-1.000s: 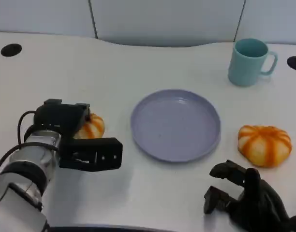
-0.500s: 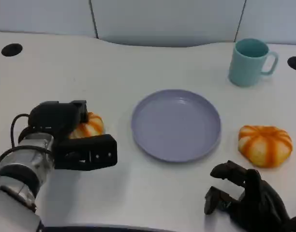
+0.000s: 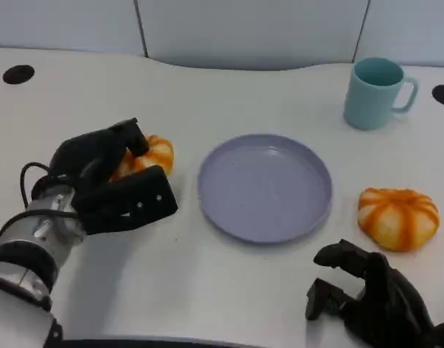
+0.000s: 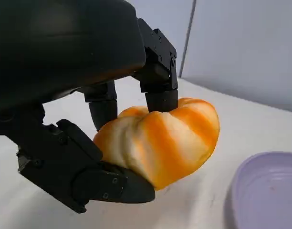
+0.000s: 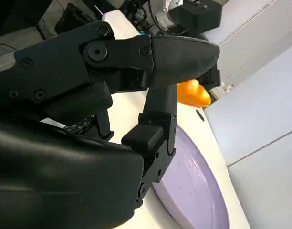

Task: Grasp the bread from the table and place it into the plate.

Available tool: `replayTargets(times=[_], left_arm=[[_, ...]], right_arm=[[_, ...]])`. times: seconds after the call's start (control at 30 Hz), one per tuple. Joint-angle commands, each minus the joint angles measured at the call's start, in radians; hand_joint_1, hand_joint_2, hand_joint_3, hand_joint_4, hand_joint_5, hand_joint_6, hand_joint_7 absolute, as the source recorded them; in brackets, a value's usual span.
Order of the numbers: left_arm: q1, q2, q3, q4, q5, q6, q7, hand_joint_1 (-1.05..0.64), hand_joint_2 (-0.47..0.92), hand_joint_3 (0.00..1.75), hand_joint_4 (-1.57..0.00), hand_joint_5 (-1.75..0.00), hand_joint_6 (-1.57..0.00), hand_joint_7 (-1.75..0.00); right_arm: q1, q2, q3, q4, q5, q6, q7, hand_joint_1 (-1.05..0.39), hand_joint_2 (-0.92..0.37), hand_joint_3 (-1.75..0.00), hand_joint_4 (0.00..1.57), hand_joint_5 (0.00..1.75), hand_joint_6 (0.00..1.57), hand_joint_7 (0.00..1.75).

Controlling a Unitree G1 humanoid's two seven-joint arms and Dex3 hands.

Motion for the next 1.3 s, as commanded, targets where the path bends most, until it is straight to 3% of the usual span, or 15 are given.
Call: replayTargets(times=[0.03,0.37,0.8,0.9,1.03,1.3], left_arm=[[-0.047,0.001,0.001,-0.023,-0.001,-0.023,0.0,-0.12,0.61,0.67,-0.8,-1.75,-0.64,-1.75],[-0.112,-0.044,-0.045,-0.052,0.051,-0.086,0.057,-0.1,0.55,0.76,-0.9,-1.75,-0.68,-1.75],[-0.183,-0.087,-0.123,-0.062,0.12,-0.112,0.026,-0.19,0.57,0.76,-0.92,-1.75,-0.7,-1.75],[-0.195,-0.106,-0.145,-0.061,0.133,-0.119,0.013,-0.2,0.58,0.76,-0.94,-1.75,-0.71,-1.75],[-0.207,-0.131,-0.182,-0.058,0.165,-0.117,0.031,-0.19,0.59,0.88,-0.97,-1.75,-0.74,-1.75],[-0.218,-0.154,-0.228,-0.05,0.194,-0.123,-0.028,-0.2,0.54,0.95,-0.92,-1.75,-0.7,-1.75]], right_arm=[[0.008,-0.012,0.008,-0.009,-0.008,0.01,-0.013,-0.52,-0.92,-0.46,0.72,1.54,0.59,1.16],[-0.005,-0.009,0.01,0.029,-0.005,-0.012,0.001,-0.52,-0.92,-0.48,0.71,1.53,0.59,1.15],[-0.011,0.007,0.021,0.021,0.001,0.019,-0.018,-0.52,-0.92,-0.44,0.75,1.48,0.64,1.13],[-0.015,0.009,0.022,0.04,-0.007,-0.007,-0.007,-0.5,-0.92,-0.48,0.75,1.47,0.63,1.12],[-0.022,0.013,0.019,0.055,0.0,-0.007,-0.002,-0.5,-0.92,-0.48,0.76,1.45,0.63,1.12],[-0.012,0.02,0.031,0.028,-0.008,0.001,-0.023,-0.51,-0.92,-0.46,0.75,1.43,0.62,1.11]])
